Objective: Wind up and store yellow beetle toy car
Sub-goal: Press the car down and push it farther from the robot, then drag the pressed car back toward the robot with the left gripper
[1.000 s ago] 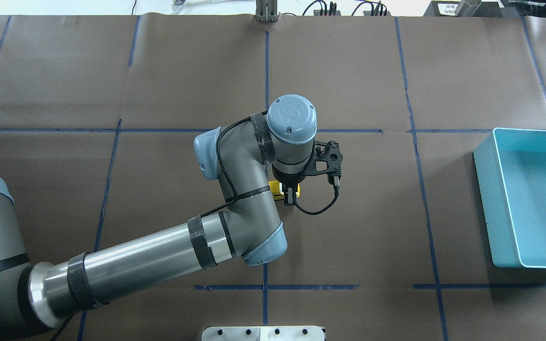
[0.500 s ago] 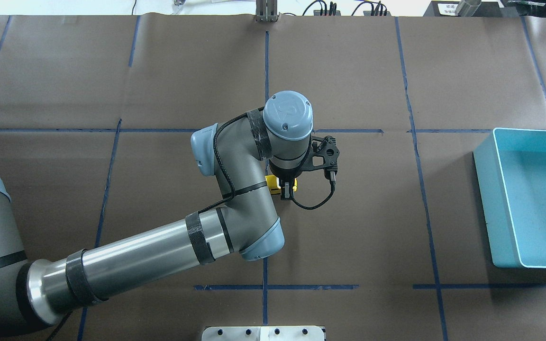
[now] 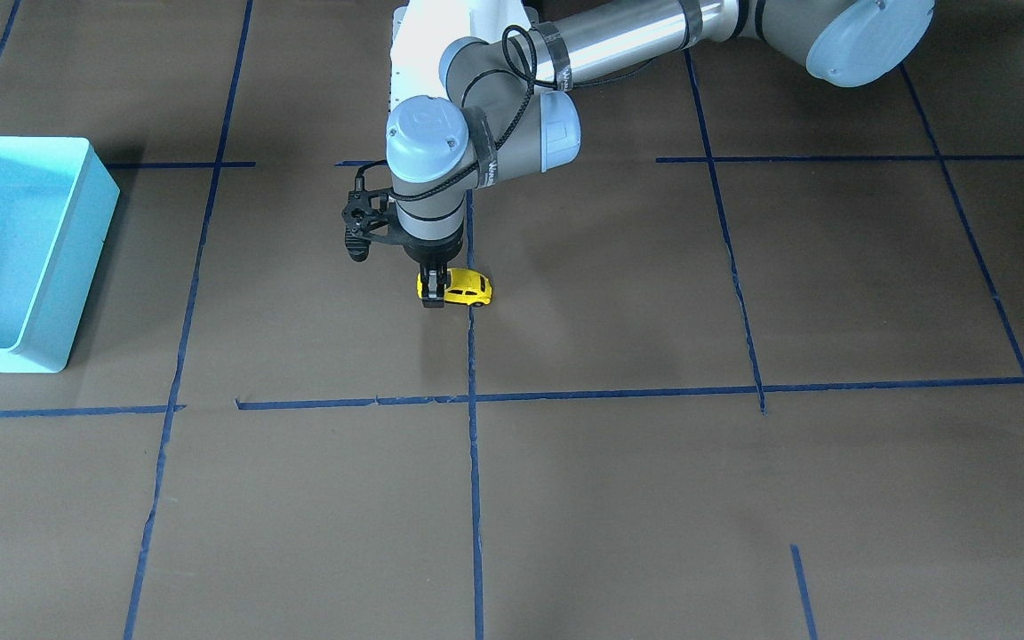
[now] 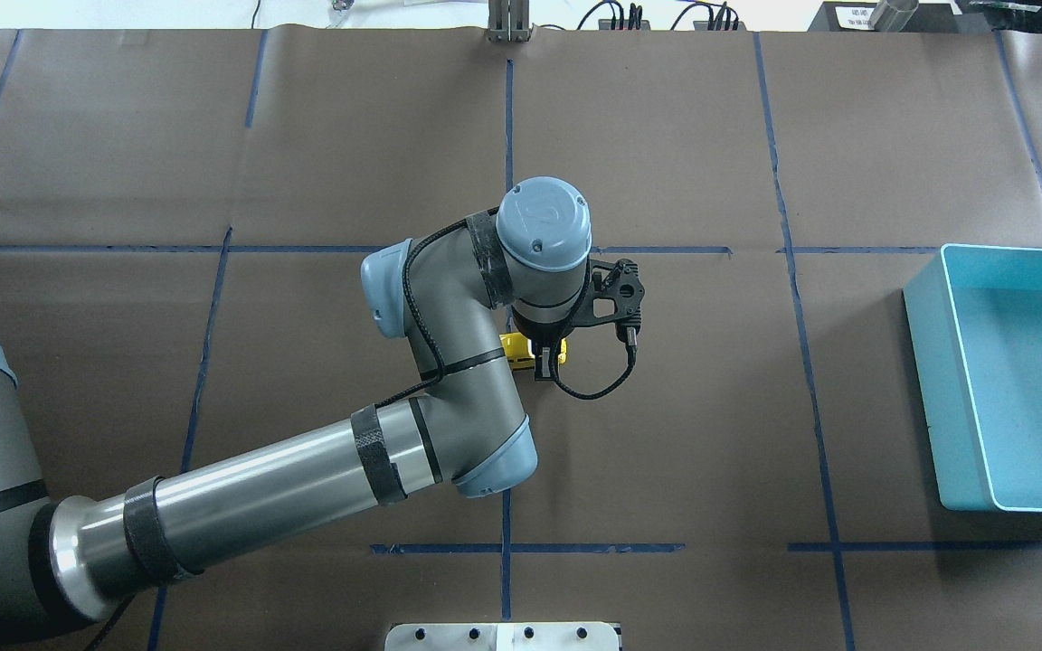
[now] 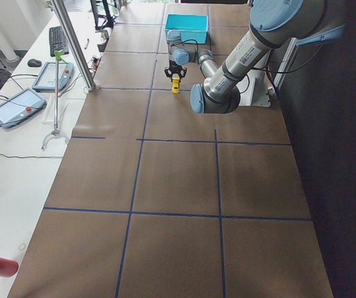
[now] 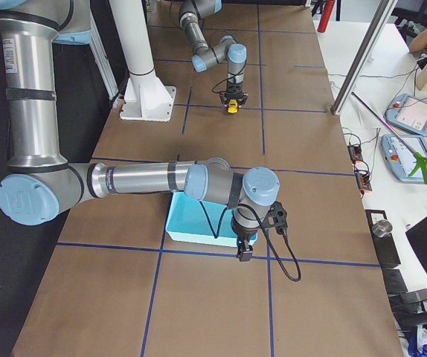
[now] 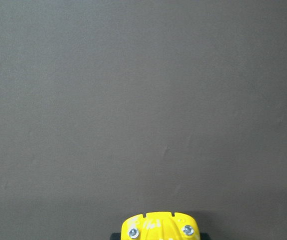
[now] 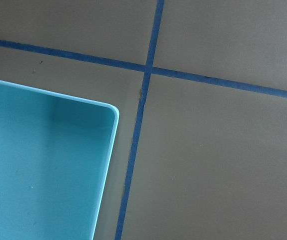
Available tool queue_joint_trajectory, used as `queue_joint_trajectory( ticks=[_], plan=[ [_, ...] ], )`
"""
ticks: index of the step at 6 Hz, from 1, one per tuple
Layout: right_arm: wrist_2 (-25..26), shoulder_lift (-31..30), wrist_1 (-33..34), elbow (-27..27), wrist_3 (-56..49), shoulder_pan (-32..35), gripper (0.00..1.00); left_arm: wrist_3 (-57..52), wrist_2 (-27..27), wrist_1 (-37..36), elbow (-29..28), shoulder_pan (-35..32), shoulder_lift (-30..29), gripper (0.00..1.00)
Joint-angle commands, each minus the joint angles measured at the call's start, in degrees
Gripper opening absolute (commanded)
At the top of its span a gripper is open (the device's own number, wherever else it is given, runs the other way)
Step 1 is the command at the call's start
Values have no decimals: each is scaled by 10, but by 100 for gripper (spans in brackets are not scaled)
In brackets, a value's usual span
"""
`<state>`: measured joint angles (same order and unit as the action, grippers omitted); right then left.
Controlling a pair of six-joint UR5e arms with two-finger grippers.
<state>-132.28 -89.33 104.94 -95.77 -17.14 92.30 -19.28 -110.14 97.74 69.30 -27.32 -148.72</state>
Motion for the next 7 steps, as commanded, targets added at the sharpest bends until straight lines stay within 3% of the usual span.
queue_joint_trajectory(
  ticks=[1,7],
  plan=[
    [0,-1,0,1,0,0,100,-1,-2,12,0,1,8,4],
    [4,0,0,0,0,0,100,-3,-27,17,31,-5,46,3]
  ],
)
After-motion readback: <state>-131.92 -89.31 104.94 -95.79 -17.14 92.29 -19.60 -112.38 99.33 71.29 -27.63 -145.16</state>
